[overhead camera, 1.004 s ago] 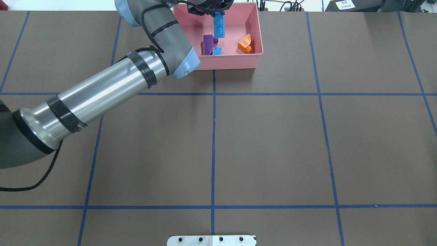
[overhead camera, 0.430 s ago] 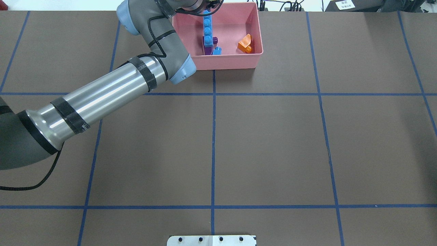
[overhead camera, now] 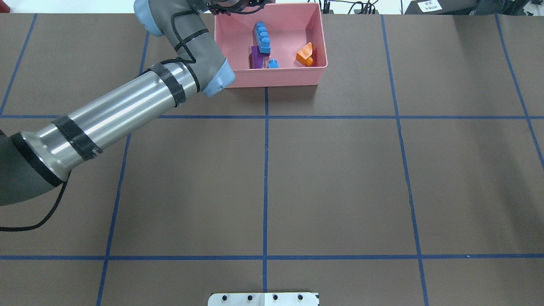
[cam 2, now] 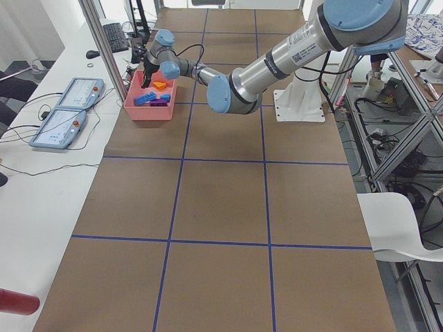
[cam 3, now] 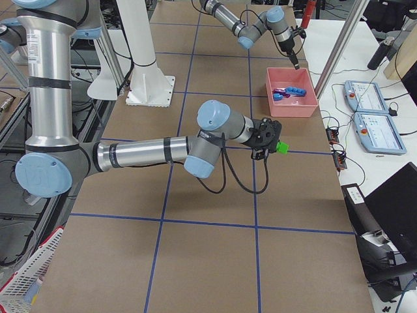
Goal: Put all blocks into box
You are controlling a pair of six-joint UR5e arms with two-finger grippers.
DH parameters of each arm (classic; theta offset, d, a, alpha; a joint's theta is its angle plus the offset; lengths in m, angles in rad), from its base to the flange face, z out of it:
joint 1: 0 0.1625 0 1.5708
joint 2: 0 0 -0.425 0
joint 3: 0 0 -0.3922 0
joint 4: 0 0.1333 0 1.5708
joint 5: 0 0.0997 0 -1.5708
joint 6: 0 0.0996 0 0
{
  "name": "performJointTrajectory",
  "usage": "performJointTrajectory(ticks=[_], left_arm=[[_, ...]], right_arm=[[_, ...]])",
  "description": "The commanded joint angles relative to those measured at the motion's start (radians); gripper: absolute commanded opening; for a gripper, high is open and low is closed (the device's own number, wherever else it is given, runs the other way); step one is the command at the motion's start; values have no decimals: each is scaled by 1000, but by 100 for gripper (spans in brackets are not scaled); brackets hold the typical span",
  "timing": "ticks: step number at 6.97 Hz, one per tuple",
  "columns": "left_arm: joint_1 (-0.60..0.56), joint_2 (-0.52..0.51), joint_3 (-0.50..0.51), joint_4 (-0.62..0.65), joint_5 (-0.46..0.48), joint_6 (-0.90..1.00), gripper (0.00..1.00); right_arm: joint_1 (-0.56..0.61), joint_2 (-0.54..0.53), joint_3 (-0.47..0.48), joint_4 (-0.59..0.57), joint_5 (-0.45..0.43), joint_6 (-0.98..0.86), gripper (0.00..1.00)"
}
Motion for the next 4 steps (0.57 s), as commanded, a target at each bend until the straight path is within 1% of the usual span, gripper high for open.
performJointTrajectory(ticks=[1, 2, 3, 4], left_arm=[[-107, 146, -179, 110, -198, 85, 100], [-137, 205, -275, 198, -218, 154, 100], [-160, 262, -341, 235, -223, 192, 100], [-174, 336, -407, 260, -223, 232, 100]], right_arm=[[-127, 111, 4, -1, -38, -2, 0], [-178, 183, 4, -28, -70, -23, 0], [-236, 257, 7, -112, -125, -113, 0], [-307, 321, 7, -195, -218, -176, 0]])
